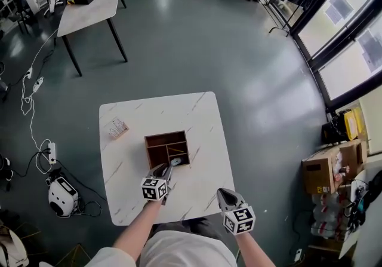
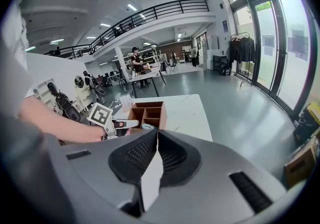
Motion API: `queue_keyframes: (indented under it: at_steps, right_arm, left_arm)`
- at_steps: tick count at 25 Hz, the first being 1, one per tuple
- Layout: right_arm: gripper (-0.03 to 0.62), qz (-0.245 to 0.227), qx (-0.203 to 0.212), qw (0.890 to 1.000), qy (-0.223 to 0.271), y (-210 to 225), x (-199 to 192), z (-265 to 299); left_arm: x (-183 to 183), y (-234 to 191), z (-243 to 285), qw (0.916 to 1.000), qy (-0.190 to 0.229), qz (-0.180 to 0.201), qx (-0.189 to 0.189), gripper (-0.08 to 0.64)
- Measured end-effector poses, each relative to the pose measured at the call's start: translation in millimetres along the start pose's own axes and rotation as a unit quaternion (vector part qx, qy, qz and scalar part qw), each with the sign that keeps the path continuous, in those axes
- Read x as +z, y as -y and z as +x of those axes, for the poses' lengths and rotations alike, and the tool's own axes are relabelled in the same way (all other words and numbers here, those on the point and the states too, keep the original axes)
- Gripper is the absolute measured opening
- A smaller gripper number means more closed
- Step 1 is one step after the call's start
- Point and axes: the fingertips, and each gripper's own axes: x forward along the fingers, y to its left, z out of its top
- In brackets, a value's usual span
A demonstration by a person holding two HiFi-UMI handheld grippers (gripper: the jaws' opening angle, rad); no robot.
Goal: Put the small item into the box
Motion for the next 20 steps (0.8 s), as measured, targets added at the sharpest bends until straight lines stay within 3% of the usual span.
queue_keyframes:
  at_steps: [7, 20]
  right_arm:
    - [0.026, -0.009, 0.009, 1.0, 0.002, -14.0, 0.3, 5.1]
    - [0.026, -0.033, 0.03, 0.999, 0.022, -36.9, -1.0, -1.6]
  left_arm:
    - [10.4, -3.0, -26.2, 0.9999, 0.012, -0.001, -0.007, 0.103]
    - [14.8, 2.6, -78.2, 0.9991, 0.039, 0.014, 0.001, 0.017]
